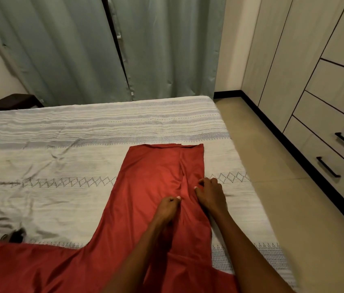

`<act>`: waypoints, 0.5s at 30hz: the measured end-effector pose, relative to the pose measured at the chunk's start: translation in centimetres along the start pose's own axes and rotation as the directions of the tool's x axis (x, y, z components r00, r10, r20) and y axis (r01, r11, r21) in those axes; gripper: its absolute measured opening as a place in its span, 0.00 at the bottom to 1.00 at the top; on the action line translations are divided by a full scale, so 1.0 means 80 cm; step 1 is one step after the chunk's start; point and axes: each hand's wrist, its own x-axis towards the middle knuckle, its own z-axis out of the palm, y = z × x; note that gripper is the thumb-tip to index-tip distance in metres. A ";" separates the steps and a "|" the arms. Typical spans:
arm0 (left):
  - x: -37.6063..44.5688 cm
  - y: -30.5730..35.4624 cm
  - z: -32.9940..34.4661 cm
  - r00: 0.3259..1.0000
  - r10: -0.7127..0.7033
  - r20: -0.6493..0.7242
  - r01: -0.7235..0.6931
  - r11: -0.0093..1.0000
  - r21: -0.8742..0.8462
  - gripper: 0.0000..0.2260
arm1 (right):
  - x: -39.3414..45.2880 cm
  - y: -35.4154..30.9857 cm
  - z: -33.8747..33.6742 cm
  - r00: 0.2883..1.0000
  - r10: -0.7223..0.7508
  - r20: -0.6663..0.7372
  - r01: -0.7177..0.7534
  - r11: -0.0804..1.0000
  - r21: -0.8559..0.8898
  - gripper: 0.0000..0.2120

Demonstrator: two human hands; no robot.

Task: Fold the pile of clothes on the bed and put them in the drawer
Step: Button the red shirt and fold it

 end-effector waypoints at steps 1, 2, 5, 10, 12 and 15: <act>0.006 0.002 -0.001 1.000 -0.026 0.010 0.026 0.999 0.025 0.14 | 0.002 0.001 0.004 1.000 -0.008 -0.004 0.008 1.000 -0.018 0.16; 0.012 0.003 -0.001 0.999 -0.041 0.023 0.040 0.998 0.049 0.13 | 0.004 0.000 0.004 1.000 0.000 -0.015 -0.001 1.000 -0.018 0.16; 0.030 0.008 0.000 0.998 0.007 0.058 -0.013 0.994 0.104 0.07 | 0.022 0.008 0.007 0.998 -0.014 -0.057 0.014 1.000 0.002 0.14; 0.065 0.030 0.013 0.994 0.104 0.039 -0.109 0.984 0.141 0.09 | 0.055 0.040 0.007 0.994 -0.062 -0.094 0.077 0.982 0.174 0.08; 0.082 0.042 0.023 0.986 0.157 0.061 -0.165 0.974 0.156 0.15 | 0.067 0.050 0.004 0.996 0.052 -0.067 -0.024 0.928 0.371 0.07; 0.097 0.063 0.040 0.968 0.215 0.130 -0.237 0.955 0.180 0.23 | 0.073 0.063 -0.013 0.973 0.225 0.059 -0.170 0.511 0.842 0.07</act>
